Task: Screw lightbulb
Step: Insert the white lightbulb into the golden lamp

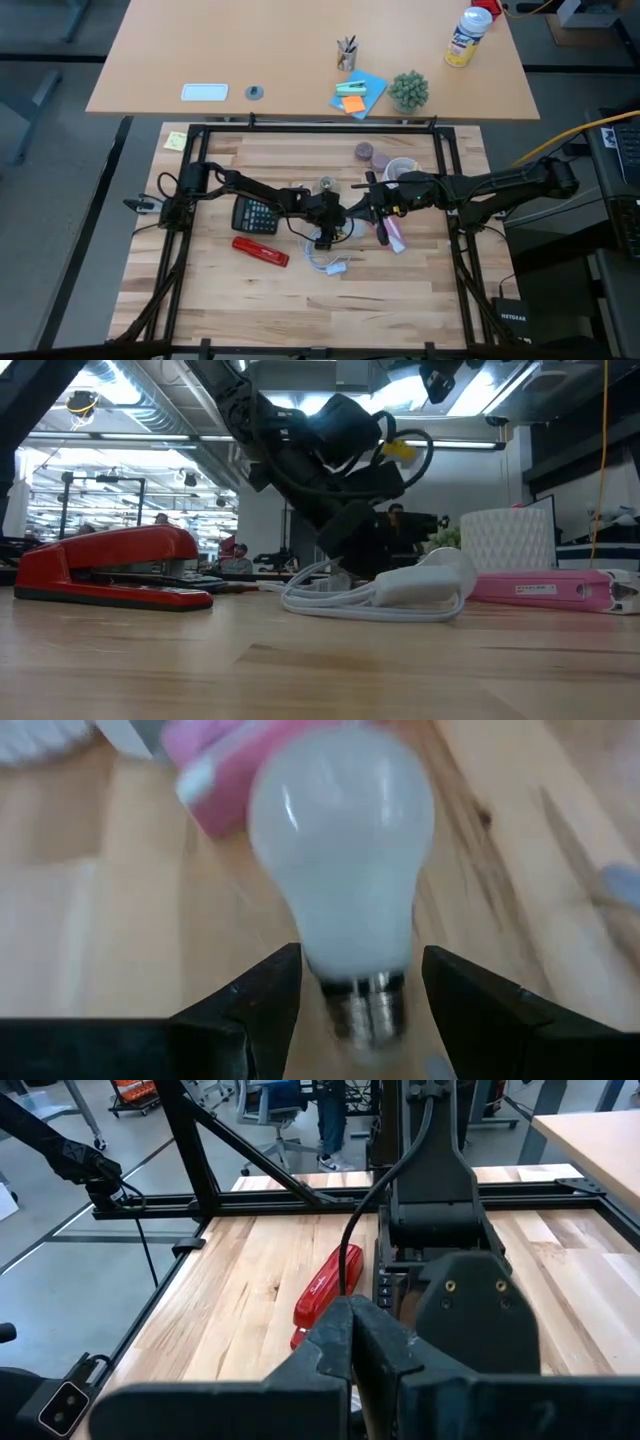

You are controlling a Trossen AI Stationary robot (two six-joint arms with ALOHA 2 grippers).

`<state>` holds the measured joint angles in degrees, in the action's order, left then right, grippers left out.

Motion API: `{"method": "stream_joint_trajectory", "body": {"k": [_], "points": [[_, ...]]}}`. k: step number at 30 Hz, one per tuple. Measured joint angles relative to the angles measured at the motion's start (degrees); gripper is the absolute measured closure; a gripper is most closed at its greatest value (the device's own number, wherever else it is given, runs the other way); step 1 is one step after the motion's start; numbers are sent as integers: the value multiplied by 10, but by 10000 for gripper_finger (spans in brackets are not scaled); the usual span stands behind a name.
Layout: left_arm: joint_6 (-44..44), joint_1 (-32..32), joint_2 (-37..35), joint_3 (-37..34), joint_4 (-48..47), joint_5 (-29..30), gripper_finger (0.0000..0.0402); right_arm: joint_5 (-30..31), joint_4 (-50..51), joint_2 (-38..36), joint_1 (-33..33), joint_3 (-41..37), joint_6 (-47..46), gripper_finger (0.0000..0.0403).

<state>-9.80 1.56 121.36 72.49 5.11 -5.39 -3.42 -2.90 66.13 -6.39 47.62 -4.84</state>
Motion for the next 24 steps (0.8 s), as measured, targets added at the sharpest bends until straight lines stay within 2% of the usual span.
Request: {"method": "stream_joint_trajectory", "body": {"k": [7,13,19,24], "points": [[0,0,0,0,2,0,208,0,-1,0,0,0,3,395],[14,-1,0,0,4,0,252,3,-1,0,0,0,3,395],[58,-1,0,0,4,0,294,57,-2,-5,0,0,3,395],[101,-1,0,0,5,1,297,84,6,-28,0,0,8,395]]}}
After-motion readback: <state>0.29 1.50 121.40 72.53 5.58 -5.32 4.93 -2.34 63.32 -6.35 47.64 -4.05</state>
